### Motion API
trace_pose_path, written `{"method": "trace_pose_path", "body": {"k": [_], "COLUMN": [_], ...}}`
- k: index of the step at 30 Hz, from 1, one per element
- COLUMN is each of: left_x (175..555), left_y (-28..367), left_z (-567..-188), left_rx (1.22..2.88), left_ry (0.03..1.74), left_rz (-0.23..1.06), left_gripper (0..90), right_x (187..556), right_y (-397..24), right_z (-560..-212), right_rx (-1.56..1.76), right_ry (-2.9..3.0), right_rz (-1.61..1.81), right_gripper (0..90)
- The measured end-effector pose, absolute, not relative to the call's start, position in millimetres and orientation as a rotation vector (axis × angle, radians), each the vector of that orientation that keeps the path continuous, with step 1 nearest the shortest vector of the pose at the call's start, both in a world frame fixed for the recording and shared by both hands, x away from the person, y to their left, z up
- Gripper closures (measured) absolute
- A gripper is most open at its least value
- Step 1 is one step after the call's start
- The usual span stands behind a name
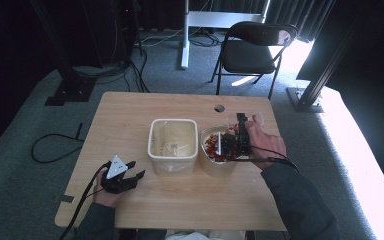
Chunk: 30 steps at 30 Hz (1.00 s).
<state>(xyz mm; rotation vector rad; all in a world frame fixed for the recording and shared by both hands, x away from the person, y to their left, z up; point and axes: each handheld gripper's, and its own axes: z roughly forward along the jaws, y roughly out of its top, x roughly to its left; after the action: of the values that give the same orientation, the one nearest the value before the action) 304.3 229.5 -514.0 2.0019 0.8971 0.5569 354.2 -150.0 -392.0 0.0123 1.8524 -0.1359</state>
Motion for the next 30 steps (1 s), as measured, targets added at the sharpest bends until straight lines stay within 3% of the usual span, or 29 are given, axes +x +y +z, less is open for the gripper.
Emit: {"method": "trace_pose_path", "body": {"k": [30], "left_x": [304.3], "left_y": [229.4], "left_z": [-514.2], "left_rx": [2.002], "left_ry": [0.897], "left_rz": [0.557], "left_gripper": [47.1], "right_x": [354.1], "right_y": [-146.0], "right_z": [-398.8], "right_rx": [-0.047], "right_ry": [1.824], "right_rz": [-0.222], "right_gripper": [34.8]}}
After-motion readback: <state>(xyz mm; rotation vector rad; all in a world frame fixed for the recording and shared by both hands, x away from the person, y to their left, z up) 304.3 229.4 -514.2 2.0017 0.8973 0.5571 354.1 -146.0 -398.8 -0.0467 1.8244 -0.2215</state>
